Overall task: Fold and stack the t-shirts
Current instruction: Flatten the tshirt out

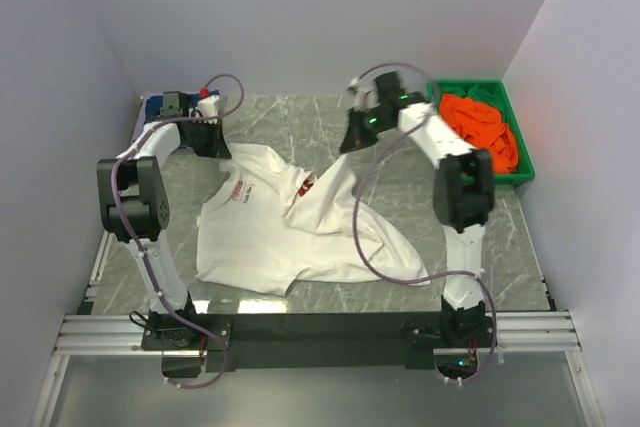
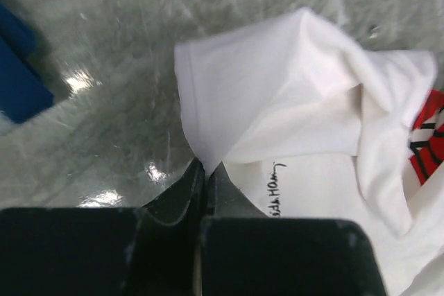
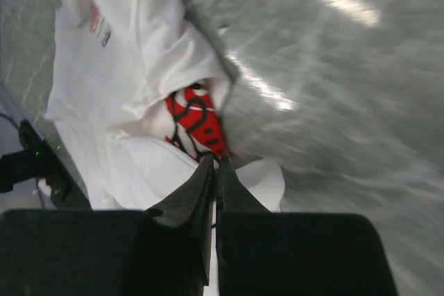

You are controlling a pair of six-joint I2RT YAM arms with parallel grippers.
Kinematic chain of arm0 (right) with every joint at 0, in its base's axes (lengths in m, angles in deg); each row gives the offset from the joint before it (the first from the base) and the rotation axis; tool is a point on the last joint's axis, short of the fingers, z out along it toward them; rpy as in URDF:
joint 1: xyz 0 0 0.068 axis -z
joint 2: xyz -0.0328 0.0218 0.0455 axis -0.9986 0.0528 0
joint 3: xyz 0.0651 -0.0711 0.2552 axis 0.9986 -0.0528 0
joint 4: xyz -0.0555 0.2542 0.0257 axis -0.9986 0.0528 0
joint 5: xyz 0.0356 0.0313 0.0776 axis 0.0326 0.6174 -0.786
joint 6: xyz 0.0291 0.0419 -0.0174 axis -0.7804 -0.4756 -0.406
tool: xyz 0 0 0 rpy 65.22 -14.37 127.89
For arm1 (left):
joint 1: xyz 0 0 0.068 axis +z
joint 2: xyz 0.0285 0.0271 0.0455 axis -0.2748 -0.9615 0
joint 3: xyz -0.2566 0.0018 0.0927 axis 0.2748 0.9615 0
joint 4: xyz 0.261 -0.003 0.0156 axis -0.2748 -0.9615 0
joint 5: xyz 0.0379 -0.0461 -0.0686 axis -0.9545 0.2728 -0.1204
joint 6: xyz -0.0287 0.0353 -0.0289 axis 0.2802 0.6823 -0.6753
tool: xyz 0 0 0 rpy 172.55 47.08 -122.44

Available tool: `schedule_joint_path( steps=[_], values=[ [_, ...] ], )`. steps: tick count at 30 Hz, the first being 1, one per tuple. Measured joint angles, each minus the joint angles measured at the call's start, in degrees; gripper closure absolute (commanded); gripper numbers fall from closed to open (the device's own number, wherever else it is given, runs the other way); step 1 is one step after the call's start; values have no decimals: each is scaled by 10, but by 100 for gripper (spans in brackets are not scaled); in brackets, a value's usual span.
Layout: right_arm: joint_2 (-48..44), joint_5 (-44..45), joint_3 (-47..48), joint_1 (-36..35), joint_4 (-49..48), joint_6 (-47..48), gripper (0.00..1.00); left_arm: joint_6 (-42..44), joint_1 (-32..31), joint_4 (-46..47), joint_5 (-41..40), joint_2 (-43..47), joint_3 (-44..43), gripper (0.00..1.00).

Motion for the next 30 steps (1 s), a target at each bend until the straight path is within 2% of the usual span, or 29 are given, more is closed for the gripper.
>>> schedule_joint_path(
  steps=[6, 10, 13, 16, 18, 19, 20, 22, 26, 30],
  values=[
    [-126, 24, 1, 159, 37, 72, 100, 47, 14, 12, 45, 74, -12, 99],
    [-164, 44, -9, 197, 87, 132, 100, 178, 17, -16, 87, 137, 10, 99],
    [-194, 54, -78, 200, 115, 176, 100, 333, 14, -72, 91, 225, 110, 99],
    [-219, 74, -167, 203, 140, 214, 100, 494, 10, -134, 62, 320, 261, 99],
    [-235, 92, -231, 209, 151, 236, 100, 577, 8, -149, 30, 370, 365, 90],
    [-241, 99, -252, 212, 155, 245, 100, 610, 8, -150, 10, 394, 422, 78],
    [-246, 108, -274, 214, 162, 253, 100, 630, 8, -151, -2, 408, 455, 72],
    [-253, 121, -303, 218, 169, 266, 100, 646, 9, -166, -22, 428, 494, 57],
    [-257, 136, -318, 219, 171, 285, 100, 616, 14, -175, -18, 416, 444, 57],
    [-257, 142, -325, 219, 165, 298, 100, 526, 21, -162, 15, 345, 316, 56]
  ],
)
